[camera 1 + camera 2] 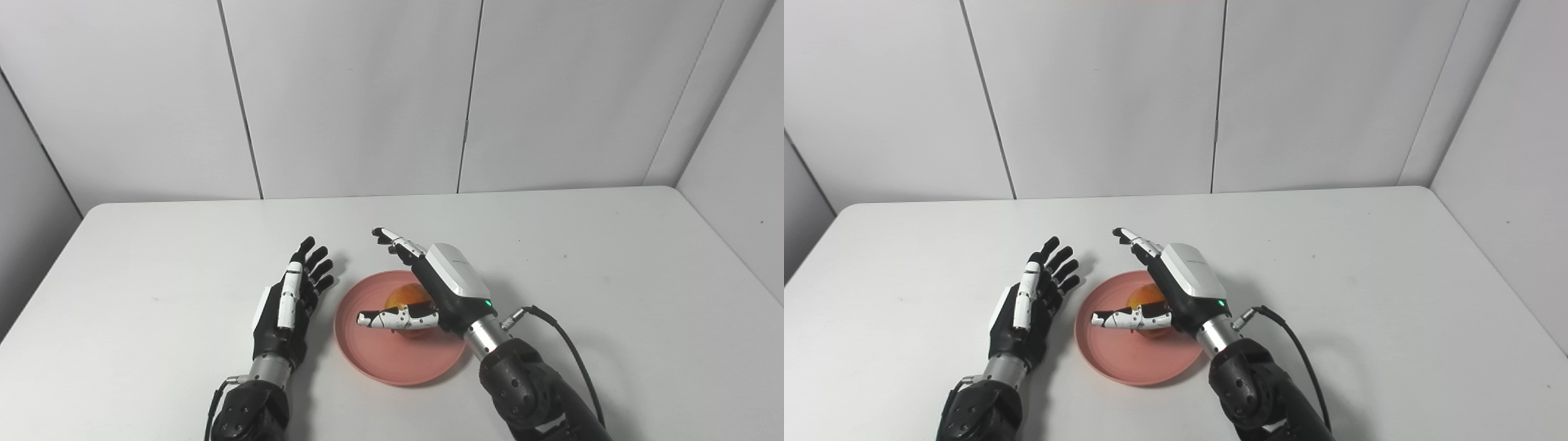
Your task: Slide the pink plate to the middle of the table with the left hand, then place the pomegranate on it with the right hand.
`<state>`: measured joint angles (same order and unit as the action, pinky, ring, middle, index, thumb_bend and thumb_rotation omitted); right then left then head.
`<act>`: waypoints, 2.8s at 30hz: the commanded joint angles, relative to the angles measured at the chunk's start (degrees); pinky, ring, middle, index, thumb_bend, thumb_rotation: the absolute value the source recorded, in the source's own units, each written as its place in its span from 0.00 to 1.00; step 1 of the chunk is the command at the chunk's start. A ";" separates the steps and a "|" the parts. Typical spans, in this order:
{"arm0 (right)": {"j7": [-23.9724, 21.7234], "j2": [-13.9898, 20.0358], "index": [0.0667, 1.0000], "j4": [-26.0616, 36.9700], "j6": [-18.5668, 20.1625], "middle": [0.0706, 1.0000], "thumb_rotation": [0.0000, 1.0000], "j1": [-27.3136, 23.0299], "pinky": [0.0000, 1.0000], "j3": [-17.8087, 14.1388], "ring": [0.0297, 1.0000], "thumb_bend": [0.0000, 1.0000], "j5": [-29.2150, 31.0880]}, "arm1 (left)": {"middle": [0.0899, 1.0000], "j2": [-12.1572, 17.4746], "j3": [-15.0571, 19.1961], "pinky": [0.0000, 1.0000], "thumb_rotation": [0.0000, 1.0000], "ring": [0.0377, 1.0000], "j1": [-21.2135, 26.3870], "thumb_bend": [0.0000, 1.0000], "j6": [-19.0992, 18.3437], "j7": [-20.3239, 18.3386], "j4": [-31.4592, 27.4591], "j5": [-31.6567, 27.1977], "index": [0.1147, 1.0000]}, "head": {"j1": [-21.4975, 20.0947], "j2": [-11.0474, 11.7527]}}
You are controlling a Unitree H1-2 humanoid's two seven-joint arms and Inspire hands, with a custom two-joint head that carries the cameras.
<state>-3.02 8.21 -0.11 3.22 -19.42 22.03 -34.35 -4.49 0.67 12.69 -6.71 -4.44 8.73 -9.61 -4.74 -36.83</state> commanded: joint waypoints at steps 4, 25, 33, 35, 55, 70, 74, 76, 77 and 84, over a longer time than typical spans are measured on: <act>1.40 0.24 0.91 4.89 -3.50 0.90 0.72 -3.05 0.77 -2.66 0.86 1.00 0.61 | 0.91 -0.62 0.23 0.90 1.00 0.91 0.58 0.43 -1.80 0.53 1.27 -0.48 0.90 | -0.04 0.35; -0.60 1.67 0.91 10.43 3.51 0.90 1.00 -2.50 0.79 -16.25 0.87 0.90 8.24 | 0.91 0.06 0.06 0.89 1.00 0.90 0.71 0.43 0.45 0.46 3.30 0.53 0.91 | -0.14 1.30; -0.90 0.54 0.93 11.38 5.19 0.93 1.00 1.70 0.83 -20.82 0.91 0.80 16.02 | 0.91 0.40 -0.20 0.90 1.00 0.91 0.29 0.43 -0.12 0.27 2.22 0.90 0.91 | -0.43 0.75; -0.81 0.33 0.93 11.34 5.03 0.93 1.00 2.54 0.83 -21.44 0.91 0.81 17.38 | 0.92 0.48 -0.21 0.90 1.00 0.91 0.21 0.44 0.08 0.02 2.12 0.98 0.91 | -0.45 0.63; -0.10 -3.63 0.95 7.55 4.86 0.94 1.00 9.50 0.90 -22.05 0.93 0.76 25.44 | 0.93 0.78 -0.32 0.91 1.00 0.91 -0.06 0.44 1.40 -0.43 2.59 1.53 0.92 | 1.62 0.81; -0.06 -5.70 0.96 3.57 6.42 0.96 1.00 9.23 0.92 -22.89 0.94 0.45 31.50 | 0.93 0.94 -0.57 0.92 1.00 0.92 -2.60 0.42 1.47 -0.62 -0.56 1.50 0.92 | 2.59 0.09; -0.27 -6.33 0.96 4.21 7.53 0.97 1.00 9.60 0.93 -23.10 0.95 0.32 33.30 | 0.94 0.95 -0.92 0.93 1.00 0.93 -3.74 0.41 0.73 -0.46 -2.32 1.62 0.94 | 2.77 -0.01; -0.64 -6.35 0.97 4.18 7.73 0.98 1.00 9.76 0.95 -23.17 0.96 0.29 34.38 | 0.95 0.98 -1.11 0.94 1.00 0.94 -4.19 0.41 0.50 -0.37 -3.04 1.71 0.95 | 2.77 -0.01; -0.81 -6.23 0.98 4.13 7.77 0.98 1.00 9.84 0.97 -23.11 0.97 0.27 34.76 | 0.95 1.00 -1.21 0.94 1.00 0.94 -4.39 0.40 0.48 -0.33 -3.32 1.79 0.96 | 2.77 -0.01; -3.31 -5.40 1.00 3.30 6.48 1.00 1.00 10.78 1.00 -22.59 1.00 0.21 38.18 | 0.98 1.21 -1.85 0.98 1.00 0.97 -5.81 0.39 1.37 0.32 -4.92 3.36 0.98 | 3.26 -0.01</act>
